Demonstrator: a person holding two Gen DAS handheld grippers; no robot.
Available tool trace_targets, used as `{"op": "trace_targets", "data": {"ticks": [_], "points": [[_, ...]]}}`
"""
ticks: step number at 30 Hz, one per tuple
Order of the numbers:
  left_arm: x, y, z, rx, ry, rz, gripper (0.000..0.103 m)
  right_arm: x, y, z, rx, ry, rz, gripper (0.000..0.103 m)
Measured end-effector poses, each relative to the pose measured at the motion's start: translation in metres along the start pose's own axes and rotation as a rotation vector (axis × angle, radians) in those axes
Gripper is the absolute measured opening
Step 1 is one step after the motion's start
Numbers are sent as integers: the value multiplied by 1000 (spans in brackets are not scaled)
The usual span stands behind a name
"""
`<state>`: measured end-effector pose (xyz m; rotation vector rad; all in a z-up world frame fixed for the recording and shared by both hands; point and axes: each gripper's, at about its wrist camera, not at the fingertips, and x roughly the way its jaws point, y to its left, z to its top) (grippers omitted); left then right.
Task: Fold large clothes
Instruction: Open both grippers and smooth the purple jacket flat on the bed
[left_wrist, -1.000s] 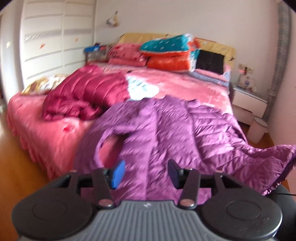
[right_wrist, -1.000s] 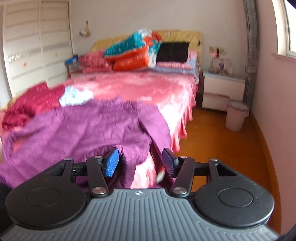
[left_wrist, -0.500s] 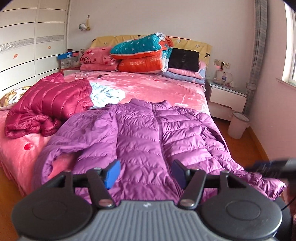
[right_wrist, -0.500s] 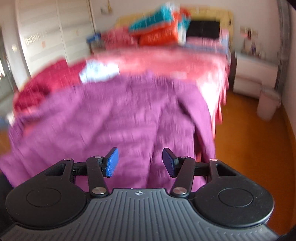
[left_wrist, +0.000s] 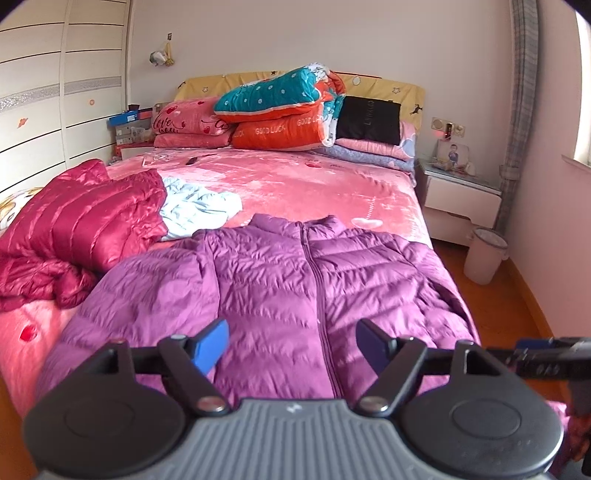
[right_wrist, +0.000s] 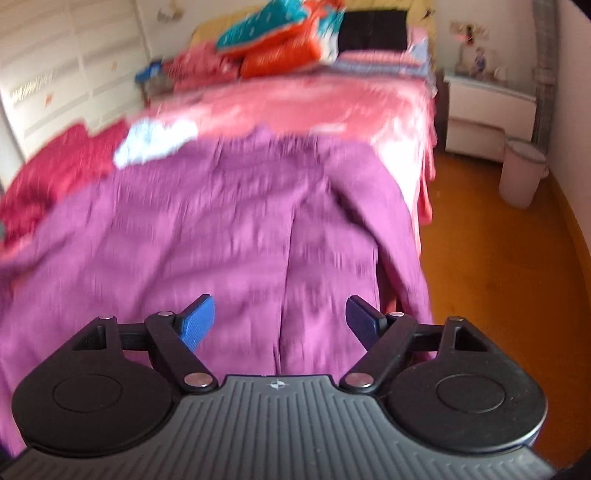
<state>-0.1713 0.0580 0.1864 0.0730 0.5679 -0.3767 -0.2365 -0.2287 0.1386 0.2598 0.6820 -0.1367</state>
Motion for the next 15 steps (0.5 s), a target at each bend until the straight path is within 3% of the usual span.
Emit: {"op": "trace_targets", "data": {"ticks": [10,15], "points": [[109,13,25,-18,13,72,77,78,-2,60,122,-95,28,100],[163,17,31,4,6,75,76,119,9,61,91,-181,38,100]]}}
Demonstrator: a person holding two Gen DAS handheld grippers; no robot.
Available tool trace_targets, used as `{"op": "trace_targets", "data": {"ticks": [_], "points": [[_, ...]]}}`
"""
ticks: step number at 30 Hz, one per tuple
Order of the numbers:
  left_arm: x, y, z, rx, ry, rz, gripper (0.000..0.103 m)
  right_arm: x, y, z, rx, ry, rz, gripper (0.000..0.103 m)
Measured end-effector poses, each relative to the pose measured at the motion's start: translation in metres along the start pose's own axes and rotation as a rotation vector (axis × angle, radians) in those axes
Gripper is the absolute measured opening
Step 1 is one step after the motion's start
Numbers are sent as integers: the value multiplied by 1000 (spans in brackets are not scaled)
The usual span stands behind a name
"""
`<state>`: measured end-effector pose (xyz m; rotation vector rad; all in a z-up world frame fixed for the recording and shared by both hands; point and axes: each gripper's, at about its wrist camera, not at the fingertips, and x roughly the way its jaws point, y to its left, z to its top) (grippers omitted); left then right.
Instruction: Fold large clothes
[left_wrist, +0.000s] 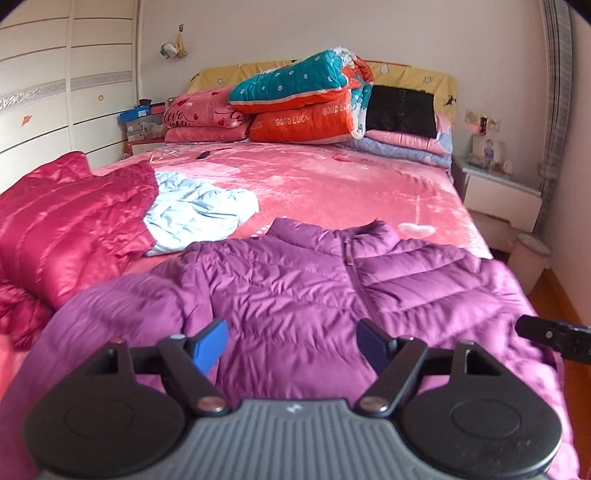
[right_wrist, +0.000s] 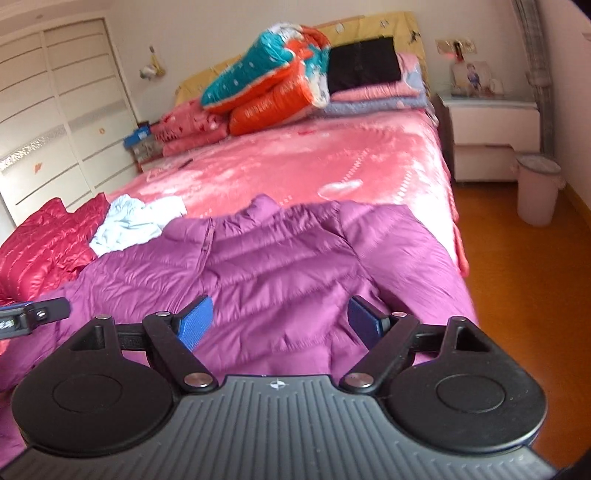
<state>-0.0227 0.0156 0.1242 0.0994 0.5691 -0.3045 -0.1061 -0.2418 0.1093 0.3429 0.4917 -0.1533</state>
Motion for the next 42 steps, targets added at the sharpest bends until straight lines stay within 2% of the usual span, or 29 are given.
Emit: {"op": "trace_targets", "data": {"ticks": [6,8,10,12,19,27,30,35,42], "points": [[56,2,-2,48,-19,91,76,43,1,-12,-48,-31,11,97],[74,2,-3,66,-13,143,76,56,2,-15,-61,-14,0,95],[91,4,-6,77,-8,184,77,68,-1,-18,-69,9,-4,86],[103,3,-10,98,-8,226,78,80,-1,-21,-76,39,-23,82],[128,-9,-26,169,-34,304,88,105,7,-25,-149,87,-70,82],[140,-1,-30,134,-27,294,95,117,8,-26,-158,86,-65,86],[138,-2,-28,142,-21,296,95,111,1,-24,-140,81,-29,94],[116,-9,-25,156,3,293,95,76,-23,-15,-1,23,11,97],[43,-45,-41,142,-29,160,94,8,-76,-5,243,-98,6,99]]}}
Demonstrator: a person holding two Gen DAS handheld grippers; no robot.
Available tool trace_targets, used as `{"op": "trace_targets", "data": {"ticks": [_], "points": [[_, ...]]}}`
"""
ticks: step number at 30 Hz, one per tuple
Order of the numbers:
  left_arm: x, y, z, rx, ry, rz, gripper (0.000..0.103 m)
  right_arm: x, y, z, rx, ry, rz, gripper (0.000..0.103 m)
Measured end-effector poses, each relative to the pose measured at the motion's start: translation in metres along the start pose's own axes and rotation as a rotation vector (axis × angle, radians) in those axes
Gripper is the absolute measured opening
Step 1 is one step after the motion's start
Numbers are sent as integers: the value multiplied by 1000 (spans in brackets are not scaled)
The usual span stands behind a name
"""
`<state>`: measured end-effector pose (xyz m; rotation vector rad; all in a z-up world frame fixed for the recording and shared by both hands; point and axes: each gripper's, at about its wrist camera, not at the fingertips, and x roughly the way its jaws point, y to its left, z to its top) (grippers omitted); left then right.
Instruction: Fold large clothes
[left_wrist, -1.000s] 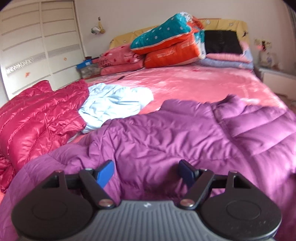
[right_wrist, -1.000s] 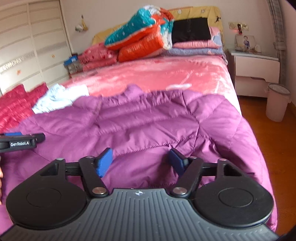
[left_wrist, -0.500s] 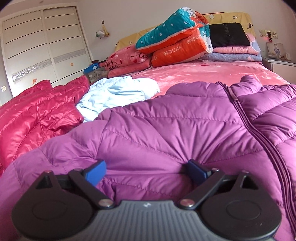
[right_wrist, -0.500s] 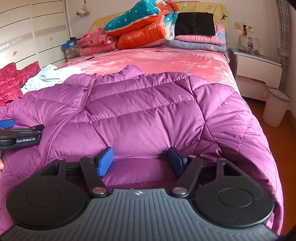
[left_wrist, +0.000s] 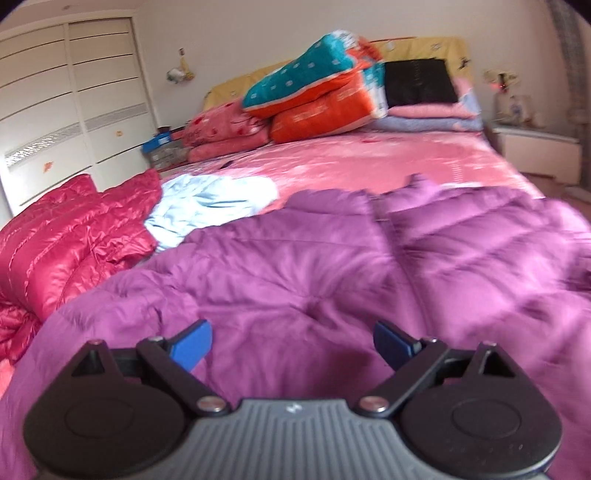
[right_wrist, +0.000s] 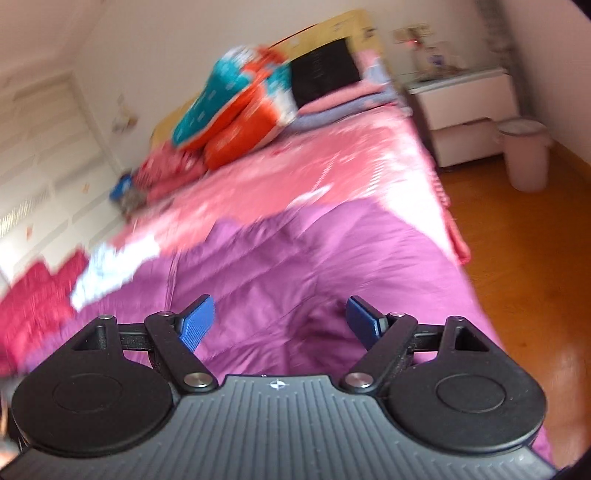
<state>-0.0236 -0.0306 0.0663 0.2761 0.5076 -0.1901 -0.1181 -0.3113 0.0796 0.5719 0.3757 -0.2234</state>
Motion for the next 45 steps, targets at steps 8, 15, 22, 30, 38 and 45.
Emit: {"op": "trace_targets", "data": {"ticks": [8,15,22,30,38,45], "points": [[-53,-28,-27,-14,61,-92,94,-54,-92,0,429,-28,-128,101],[-66,-38,-58,-22,53,-63,95,-75,-149,-41,836,42,-146,102],[-61,-39,-68,-19,43,-55,99,-69,-177,-90,1178,96,-114,102],[-49,-34,-77,-74,62,-80,103,-40,-202,-141,1534,67,-180,103],[-46,-35,-80,-78,70,-93,103,-20,-216,-139,1692,-74,-290,103],[-43,-35,-81,-79,72,-100,103,-6,-222,-124,1631,-129,-352,36]]}}
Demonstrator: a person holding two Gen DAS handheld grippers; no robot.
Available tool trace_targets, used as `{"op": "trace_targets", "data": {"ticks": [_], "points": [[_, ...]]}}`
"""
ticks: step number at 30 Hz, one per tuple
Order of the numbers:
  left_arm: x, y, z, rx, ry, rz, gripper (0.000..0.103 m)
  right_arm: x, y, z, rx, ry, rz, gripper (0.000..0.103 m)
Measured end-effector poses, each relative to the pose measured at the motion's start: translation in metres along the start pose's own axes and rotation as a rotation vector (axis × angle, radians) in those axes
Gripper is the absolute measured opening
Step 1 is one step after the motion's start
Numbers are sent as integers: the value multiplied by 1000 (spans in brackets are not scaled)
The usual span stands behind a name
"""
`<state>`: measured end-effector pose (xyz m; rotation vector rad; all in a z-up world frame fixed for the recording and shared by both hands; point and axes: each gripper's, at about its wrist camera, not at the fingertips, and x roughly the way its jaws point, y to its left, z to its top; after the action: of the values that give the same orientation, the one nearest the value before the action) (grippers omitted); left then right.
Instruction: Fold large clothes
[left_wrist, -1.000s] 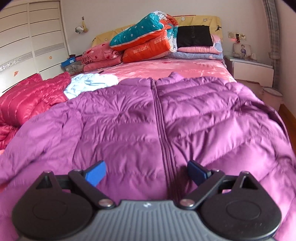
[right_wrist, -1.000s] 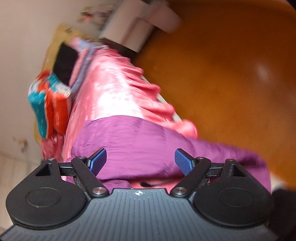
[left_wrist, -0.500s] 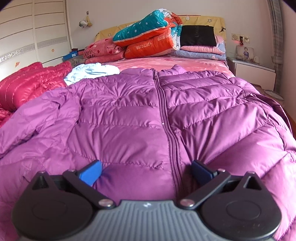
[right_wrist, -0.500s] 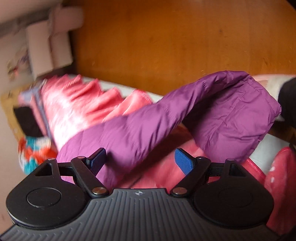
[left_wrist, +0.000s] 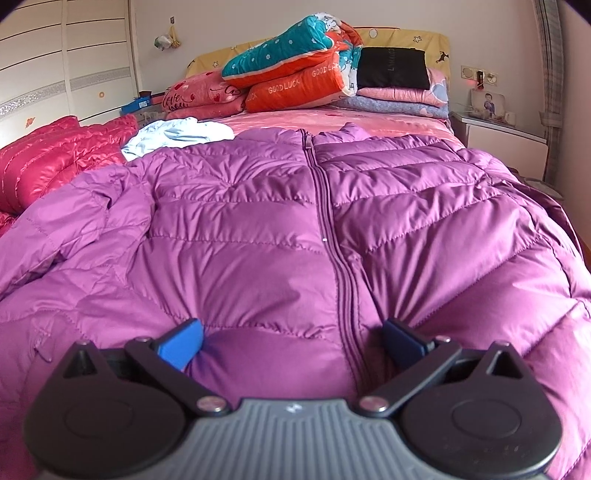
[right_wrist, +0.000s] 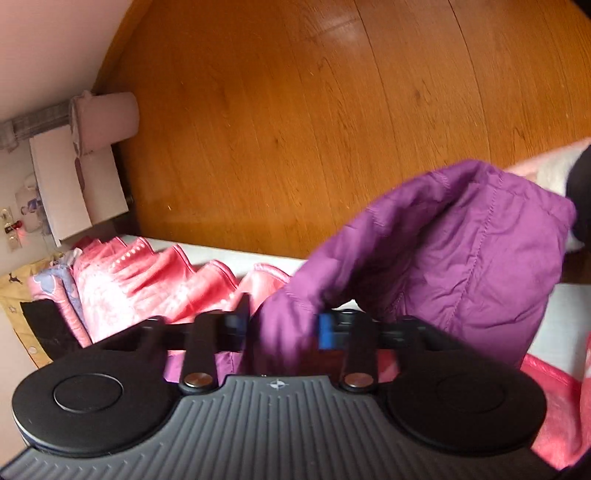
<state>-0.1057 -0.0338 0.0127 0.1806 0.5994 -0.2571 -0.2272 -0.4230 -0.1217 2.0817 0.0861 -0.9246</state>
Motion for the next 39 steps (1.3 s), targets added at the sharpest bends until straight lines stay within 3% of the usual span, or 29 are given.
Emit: {"op": "trace_targets", "data": {"ticks": [2,4,9,15,18,21,26,30,34,38,39], "points": [[0,0,0,1,1,-1,103,-2,8,3,-31,-10,23,23],[1,0,0,-1,2,-3,103,-3,24,6,-124,-38,53,18],[-1,-1,3,1,10,3,103,-41,113,-21,-610,-188,187,14],[-7,-7,20,27,57,30,101,-89,217,-127,-1318,-306,327,14],[-19,-1,42,-46,80,-36,98,-98,243,-188,-1556,-321,390,14],[-43,12,72,-126,3,-93,99,-101,262,-258,-1782,-341,471,14],[-53,58,114,-273,-131,-98,102,-85,245,-386,-2301,-305,594,13],[-41,102,123,-368,-202,-11,102,-50,201,-461,-2644,-136,620,12],[-31,142,120,-481,-241,-8,102,-24,151,-490,-2780,42,587,12],[-26,164,115,-523,-260,-20,102,-25,90,-507,-2938,134,524,13],[-24,166,113,-533,-265,-29,102,-21,83,-508,-2956,164,490,19]]}}
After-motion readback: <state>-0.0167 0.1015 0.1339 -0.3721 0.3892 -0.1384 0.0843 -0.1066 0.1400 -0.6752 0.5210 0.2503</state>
